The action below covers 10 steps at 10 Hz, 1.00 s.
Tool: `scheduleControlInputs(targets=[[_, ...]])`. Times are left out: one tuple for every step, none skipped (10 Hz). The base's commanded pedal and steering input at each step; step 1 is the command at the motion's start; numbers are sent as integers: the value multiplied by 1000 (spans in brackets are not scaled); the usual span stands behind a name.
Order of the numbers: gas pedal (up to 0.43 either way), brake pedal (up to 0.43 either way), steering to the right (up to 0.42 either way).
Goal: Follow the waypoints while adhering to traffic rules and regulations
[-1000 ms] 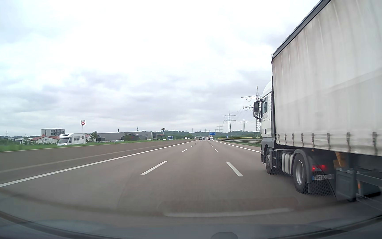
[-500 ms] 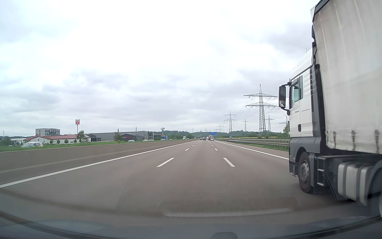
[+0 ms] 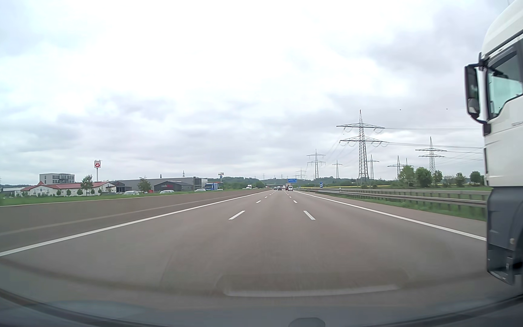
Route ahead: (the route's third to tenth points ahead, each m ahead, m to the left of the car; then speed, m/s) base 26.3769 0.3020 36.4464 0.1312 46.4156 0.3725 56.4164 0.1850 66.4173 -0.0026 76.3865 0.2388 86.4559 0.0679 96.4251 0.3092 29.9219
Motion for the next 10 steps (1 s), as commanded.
scheduleControlInputs(targets=[[311, 0, -1], [311, 0, -1], [311, 0, -1], [311, 0, -1], [311, 0, -1], [311, 0, -1], [311, 0, -1], [319, 0, -1], [319, 0, -1], [319, 0, 0]])
